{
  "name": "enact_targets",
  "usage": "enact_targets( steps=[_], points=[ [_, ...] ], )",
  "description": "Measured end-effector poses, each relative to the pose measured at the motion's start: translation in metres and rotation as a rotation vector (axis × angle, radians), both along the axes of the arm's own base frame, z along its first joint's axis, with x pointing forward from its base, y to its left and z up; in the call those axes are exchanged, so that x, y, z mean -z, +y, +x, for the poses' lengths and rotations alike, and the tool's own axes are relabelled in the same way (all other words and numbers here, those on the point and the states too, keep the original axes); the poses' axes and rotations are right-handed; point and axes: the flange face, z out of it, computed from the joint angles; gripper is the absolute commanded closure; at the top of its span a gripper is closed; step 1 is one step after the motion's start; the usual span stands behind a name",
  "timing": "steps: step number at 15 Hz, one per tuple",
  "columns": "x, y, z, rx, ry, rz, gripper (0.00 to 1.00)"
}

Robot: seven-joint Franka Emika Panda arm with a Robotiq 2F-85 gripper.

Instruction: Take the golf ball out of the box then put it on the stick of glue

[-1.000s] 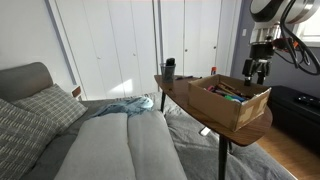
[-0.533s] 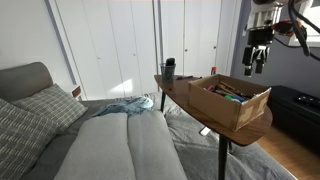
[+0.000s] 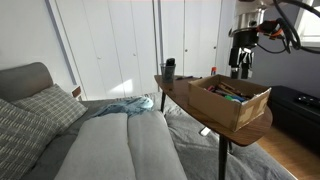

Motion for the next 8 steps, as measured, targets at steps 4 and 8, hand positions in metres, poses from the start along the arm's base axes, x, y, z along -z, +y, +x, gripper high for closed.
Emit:
enact_targets(
  steps=[4,8],
  points=[
    [0.041,0.004,0.008,-0.004,0.11,0.011,0.0],
    [0.05,0.018,0.003,-0.018,0.159,-0.026,0.06]
  ],
)
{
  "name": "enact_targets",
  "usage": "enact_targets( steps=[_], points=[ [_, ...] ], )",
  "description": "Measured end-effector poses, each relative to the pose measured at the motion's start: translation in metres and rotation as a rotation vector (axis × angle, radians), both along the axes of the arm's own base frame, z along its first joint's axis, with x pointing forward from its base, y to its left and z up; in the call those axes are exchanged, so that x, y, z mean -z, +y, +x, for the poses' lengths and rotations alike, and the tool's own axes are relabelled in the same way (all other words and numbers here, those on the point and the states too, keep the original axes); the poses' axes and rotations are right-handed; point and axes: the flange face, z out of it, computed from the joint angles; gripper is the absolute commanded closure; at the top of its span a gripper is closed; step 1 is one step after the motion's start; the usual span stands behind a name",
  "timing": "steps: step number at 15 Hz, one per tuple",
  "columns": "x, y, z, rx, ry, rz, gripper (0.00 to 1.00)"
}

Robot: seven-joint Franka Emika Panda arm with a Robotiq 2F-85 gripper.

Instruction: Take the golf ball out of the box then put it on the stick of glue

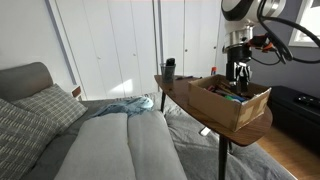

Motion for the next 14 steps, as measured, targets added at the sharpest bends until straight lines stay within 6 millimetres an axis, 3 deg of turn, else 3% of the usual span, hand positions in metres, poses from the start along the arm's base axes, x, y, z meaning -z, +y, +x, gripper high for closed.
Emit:
enact_targets(
  steps=[2,4,7,8,9,12,14],
  points=[
    [0.001,0.009,-0.002,-0.007,0.014,-0.022,0.08],
    [0.001,0.01,-0.002,-0.01,0.014,-0.024,0.01],
    [0.001,0.01,-0.002,-0.005,0.015,-0.025,0.01],
    [0.001,0.01,-0.003,0.002,0.017,-0.029,0.06],
    [0.002,0.012,-0.003,0.019,0.022,-0.038,0.2],
    [0.007,0.014,-0.007,0.081,0.05,-0.074,0.42],
    [0.011,0.015,-0.009,0.107,0.077,-0.095,0.44]
  ],
)
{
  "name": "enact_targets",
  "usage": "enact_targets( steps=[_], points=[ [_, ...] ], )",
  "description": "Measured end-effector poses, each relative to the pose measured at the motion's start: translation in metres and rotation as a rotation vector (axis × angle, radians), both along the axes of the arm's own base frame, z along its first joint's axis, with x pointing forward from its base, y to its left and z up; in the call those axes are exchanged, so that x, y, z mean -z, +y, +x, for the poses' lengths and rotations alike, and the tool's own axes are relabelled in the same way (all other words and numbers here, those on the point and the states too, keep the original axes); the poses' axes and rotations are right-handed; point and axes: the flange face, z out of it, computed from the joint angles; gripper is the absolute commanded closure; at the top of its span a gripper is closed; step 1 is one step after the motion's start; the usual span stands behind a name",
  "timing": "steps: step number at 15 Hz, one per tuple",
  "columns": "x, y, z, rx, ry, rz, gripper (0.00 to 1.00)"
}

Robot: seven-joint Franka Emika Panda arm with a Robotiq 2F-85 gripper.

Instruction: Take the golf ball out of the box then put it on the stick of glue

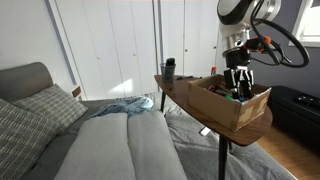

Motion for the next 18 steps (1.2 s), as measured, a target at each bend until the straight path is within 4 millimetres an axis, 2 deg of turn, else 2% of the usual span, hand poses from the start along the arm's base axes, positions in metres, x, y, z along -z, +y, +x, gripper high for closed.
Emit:
enact_targets(
  steps=[2,4,7,8,11,17,18],
  points=[
    [0.005,0.001,0.0,0.021,0.018,-0.02,0.48],
    [0.011,0.0,0.001,0.038,0.032,-0.043,0.38],
    [0.017,-0.003,0.003,0.062,0.048,-0.083,0.29],
    [0.019,-0.004,0.005,0.069,0.05,-0.096,0.35],
    [0.021,-0.003,0.009,0.094,0.055,-0.126,0.43],
    [0.017,0.005,0.022,0.148,0.016,-0.154,0.22],
    [0.017,0.006,0.025,0.152,0.005,-0.154,0.23]
  ],
)
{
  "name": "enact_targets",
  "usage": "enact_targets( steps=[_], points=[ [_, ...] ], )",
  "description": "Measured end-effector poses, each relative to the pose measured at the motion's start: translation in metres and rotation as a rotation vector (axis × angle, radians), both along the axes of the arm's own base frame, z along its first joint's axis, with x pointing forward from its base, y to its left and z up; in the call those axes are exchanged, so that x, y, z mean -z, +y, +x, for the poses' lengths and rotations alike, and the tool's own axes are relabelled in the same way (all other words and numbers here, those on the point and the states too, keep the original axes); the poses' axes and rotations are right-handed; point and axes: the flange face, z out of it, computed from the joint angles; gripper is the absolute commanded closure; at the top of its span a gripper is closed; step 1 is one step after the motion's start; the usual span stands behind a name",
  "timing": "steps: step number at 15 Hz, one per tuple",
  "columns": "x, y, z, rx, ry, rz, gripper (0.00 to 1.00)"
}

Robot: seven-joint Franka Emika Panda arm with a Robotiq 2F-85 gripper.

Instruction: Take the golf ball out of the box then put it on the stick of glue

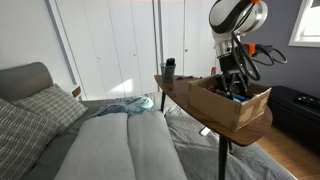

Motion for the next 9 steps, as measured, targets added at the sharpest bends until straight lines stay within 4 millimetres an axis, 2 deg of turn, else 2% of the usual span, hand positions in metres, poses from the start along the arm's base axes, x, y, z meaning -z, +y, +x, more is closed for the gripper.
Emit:
enact_targets(
  steps=[4,5,6,9],
  points=[
    [0.005,0.004,0.01,0.007,-0.022,-0.004,0.38],
    [0.006,0.006,0.011,0.003,-0.019,-0.003,0.38],
    [0.005,0.009,0.012,-0.003,-0.015,-0.003,0.45],
    [0.005,0.016,0.013,-0.018,-0.003,-0.005,0.39]
  ],
)
